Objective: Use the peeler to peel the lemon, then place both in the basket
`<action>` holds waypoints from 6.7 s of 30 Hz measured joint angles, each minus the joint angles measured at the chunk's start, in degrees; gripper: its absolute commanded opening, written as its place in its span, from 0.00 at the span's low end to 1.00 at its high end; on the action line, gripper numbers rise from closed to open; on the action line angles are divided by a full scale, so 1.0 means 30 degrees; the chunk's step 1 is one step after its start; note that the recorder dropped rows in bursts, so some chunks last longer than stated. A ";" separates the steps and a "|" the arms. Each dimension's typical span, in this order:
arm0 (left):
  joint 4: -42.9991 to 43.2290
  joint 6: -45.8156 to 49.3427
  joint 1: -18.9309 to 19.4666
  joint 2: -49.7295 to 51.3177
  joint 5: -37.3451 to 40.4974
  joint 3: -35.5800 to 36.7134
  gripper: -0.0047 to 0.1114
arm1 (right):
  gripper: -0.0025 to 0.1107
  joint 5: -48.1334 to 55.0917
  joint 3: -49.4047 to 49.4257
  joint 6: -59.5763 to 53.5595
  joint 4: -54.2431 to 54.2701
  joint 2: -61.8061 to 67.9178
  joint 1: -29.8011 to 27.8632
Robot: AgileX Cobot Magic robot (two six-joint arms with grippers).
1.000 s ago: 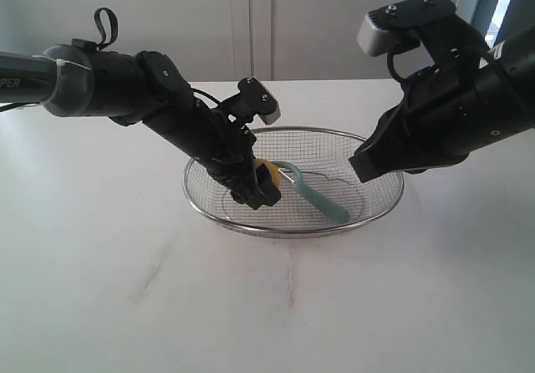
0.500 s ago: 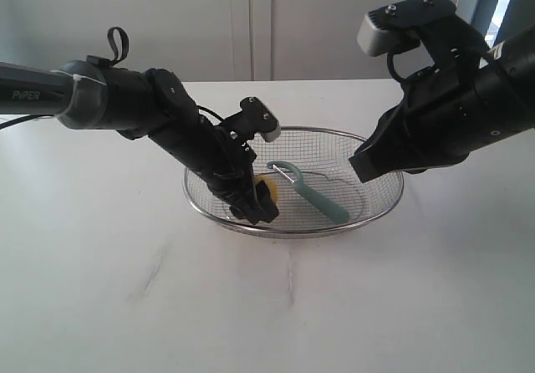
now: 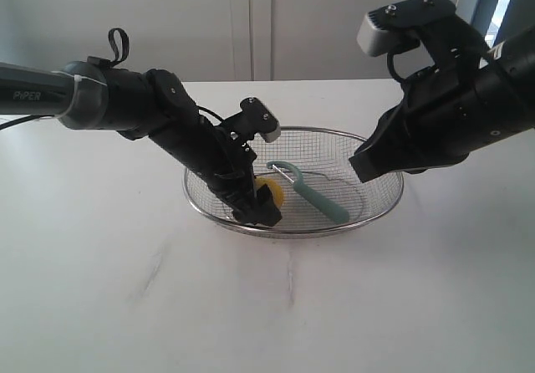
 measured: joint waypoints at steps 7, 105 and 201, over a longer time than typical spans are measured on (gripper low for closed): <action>0.0000 -0.0793 0.0000 0.0000 0.0312 -0.0493 0.79 | 0.02 0.0000 0.0000 0.0000 0.0000 0.0000 0.0000; 1.1750 -1.8204 0.0000 -3.3315 0.7339 1.3968 0.04 | 0.02 -0.2954 0.3810 0.0926 0.0041 -1.2006 -0.0121; 1.1750 -1.8283 0.0000 -3.3315 0.7339 1.3968 0.04 | 0.02 -0.8375 1.9338 1.0397 -0.8300 -2.4500 -0.6043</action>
